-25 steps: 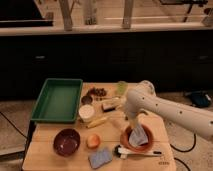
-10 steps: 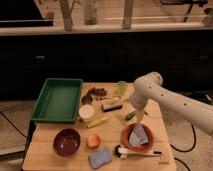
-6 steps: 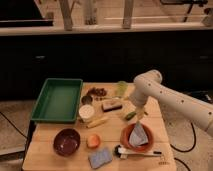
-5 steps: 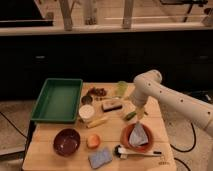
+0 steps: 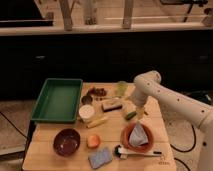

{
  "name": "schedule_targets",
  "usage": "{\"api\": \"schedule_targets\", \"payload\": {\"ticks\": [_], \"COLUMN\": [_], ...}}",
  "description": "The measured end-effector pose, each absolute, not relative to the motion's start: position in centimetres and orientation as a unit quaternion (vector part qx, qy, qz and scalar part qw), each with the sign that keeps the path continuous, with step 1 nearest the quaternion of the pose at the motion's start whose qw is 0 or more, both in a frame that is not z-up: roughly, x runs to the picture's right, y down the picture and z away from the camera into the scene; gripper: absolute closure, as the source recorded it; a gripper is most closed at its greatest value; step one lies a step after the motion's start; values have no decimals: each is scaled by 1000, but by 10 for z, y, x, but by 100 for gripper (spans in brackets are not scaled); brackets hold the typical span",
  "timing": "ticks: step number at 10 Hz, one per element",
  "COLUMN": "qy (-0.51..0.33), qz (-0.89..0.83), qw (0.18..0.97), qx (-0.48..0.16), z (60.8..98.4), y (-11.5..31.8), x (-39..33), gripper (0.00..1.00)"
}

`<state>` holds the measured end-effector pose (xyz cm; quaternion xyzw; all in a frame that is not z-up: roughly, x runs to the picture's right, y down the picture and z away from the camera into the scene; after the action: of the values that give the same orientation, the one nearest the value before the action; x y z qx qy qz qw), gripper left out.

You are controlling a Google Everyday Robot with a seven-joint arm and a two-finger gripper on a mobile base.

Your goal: Place pepper in purple bowl

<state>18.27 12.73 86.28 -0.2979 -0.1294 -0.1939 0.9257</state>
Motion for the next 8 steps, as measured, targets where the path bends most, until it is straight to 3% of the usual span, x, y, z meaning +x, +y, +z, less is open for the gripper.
{"api": "schedule_targets", "payload": {"ticks": [4, 8], "qy": [-134, -138], "qz": [-186, -183], "qw": [919, 912], "qx": [-322, -341], "z": [896, 913], "y": [142, 155], "x": [184, 182], "gripper": [23, 62]}}
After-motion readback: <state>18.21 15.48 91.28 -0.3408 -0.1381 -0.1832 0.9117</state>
